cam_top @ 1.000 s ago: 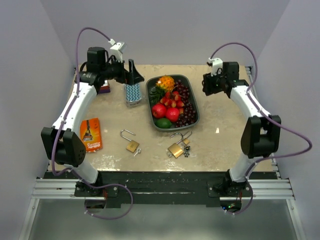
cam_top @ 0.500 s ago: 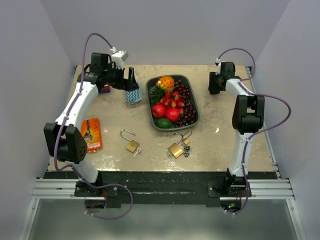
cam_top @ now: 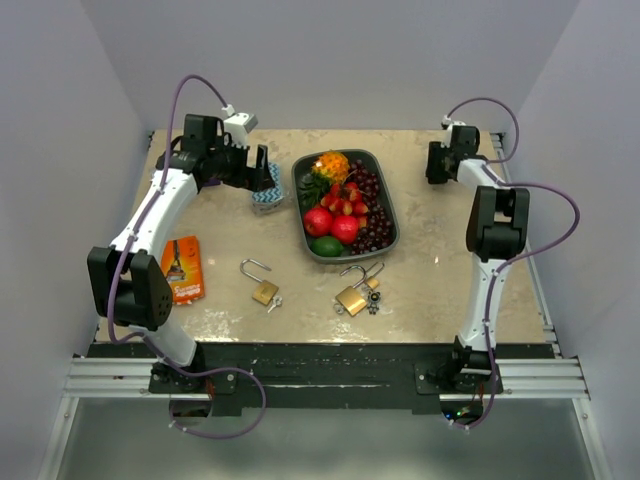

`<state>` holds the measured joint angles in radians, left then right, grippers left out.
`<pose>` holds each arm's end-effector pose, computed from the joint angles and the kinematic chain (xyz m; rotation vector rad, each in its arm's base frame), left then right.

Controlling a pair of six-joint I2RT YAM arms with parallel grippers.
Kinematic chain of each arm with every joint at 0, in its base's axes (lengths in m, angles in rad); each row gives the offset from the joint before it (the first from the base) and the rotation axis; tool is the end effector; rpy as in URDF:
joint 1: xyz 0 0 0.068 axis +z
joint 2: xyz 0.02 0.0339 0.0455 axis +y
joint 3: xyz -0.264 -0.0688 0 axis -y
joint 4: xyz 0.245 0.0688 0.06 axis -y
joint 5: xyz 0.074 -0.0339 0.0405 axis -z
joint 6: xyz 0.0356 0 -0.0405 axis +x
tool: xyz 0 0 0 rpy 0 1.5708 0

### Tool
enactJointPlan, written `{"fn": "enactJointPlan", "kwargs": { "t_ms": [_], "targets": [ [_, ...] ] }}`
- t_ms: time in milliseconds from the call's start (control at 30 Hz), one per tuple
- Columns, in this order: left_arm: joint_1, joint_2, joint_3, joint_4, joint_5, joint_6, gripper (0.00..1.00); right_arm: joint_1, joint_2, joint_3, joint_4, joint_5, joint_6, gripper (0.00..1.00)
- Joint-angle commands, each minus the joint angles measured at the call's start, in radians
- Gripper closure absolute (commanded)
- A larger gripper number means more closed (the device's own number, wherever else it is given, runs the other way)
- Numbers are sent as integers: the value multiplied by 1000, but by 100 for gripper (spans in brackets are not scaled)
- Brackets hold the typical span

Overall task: Lock with the key
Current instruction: Place the lock at the corner of the board.

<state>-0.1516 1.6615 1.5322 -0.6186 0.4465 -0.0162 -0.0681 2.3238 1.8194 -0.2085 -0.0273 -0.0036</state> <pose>0.3658 -0.0714 0.3322 0.3815 2.2708 -0.6022 0.5258 -0.0349 0.1686 0.0594 2.2826 -0.0063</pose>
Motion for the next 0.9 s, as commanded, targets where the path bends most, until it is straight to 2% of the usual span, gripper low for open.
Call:
{"fn": "enactJointPlan", "kwargs": {
  "t_ms": [0,200,233,267,300,533,567,733,867],
  "targets": [
    [7,-31,25,20,-5,44,1,-13,0,81,107,-39,-27,96],
    [7,-19,29,16,1,32,1,-16,35,110,106,-34,-26,76],
    [7,-17,26,16,1,27,1,-18,36,118,100,-33,-21,71],
    [7,-16,28,16,3,24,1,-19,37,119,101,-17,-16,56],
    [7,-16,28,16,3,24,1,-21,37,120,100,-11,-7,50],
    [7,-5,51,16,23,24,1,-27,14,118,84,-48,27,20],
    [7,-5,52,16,29,24,1,-25,11,119,86,-59,33,13],
    [7,-19,54,22,115,44,1,-25,-49,112,80,-143,27,9],
    [7,-58,16,59,231,97,1,-24,-191,19,75,-238,-27,6]
  ]
}}
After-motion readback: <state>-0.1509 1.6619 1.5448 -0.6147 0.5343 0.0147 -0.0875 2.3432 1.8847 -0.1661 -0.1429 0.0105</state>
